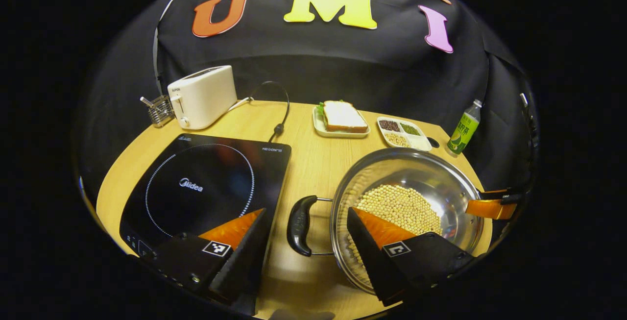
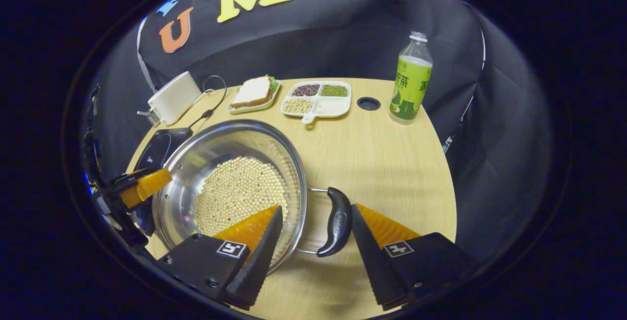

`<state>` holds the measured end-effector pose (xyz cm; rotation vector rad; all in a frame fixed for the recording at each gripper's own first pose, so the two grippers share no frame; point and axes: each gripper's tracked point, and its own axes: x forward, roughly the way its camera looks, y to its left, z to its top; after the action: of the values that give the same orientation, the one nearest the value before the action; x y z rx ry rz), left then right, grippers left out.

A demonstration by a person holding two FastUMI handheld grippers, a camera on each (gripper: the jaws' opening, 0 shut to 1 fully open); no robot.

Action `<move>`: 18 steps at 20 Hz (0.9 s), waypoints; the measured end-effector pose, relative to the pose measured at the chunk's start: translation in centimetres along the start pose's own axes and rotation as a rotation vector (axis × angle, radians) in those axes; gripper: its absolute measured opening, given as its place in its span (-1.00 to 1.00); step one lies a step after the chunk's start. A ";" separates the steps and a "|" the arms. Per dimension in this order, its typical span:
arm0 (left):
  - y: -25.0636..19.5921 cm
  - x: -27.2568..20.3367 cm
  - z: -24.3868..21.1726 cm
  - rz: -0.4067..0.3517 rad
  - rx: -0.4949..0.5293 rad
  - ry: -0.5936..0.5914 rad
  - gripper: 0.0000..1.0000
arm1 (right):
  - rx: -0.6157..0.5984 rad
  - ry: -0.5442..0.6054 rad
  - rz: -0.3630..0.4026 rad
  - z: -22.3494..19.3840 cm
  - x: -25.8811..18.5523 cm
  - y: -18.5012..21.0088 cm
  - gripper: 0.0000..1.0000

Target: First push the handle of the pot to place it horizontally, then grasp the pot with both hands and set it on the induction cooktop.

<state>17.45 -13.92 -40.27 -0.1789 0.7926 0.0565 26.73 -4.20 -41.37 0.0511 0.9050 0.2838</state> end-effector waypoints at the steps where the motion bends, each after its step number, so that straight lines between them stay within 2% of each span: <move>1: -0.4 0.3 -0.2 -0.009 -0.004 0.013 0.93 | -0.003 0.005 -0.001 0.1 0.1 0.0 0.72; 2: -0.6 0.5 -0.4 -0.010 -0.002 0.018 0.72 | -0.006 0.010 -0.001 0.0 0.2 0.0 0.72; 3: -0.6 0.8 -0.5 -0.008 0.003 0.024 0.92 | -0.010 0.017 -0.004 0.1 0.3 0.0 0.72; 5: -1.1 1.2 -0.6 -0.004 0.005 0.028 0.91 | -0.017 0.028 -0.009 -0.1 0.3 -0.2 0.69; 6: -1.0 1.4 -0.7 0.008 0.011 0.034 0.85 | -0.019 0.034 -0.018 -0.3 0.5 -0.4 0.48; 7: -0.8 1.7 -1.0 0.019 0.018 0.045 0.72 | -0.016 0.040 -0.027 -0.3 0.6 -0.7 0.48; 10: -0.4 2.0 -1.9 0.030 -0.015 0.085 0.60 | 0.015 0.063 -0.029 -0.4 0.5 -0.6 0.36; 11: -0.3 2.3 -1.7 0.028 -0.033 0.086 0.45 | 0.019 0.069 -0.035 -0.3 0.5 -0.6 0.31; 18: -0.6 2.0 -1.4 0.020 -0.013 0.105 0.33 | 0.044 0.122 -0.063 -0.5 0.2 -0.6 0.07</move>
<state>18.00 -14.79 -42.58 -0.1875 0.8985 0.0716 26.55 -4.75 -41.91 0.0460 1.0321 0.2101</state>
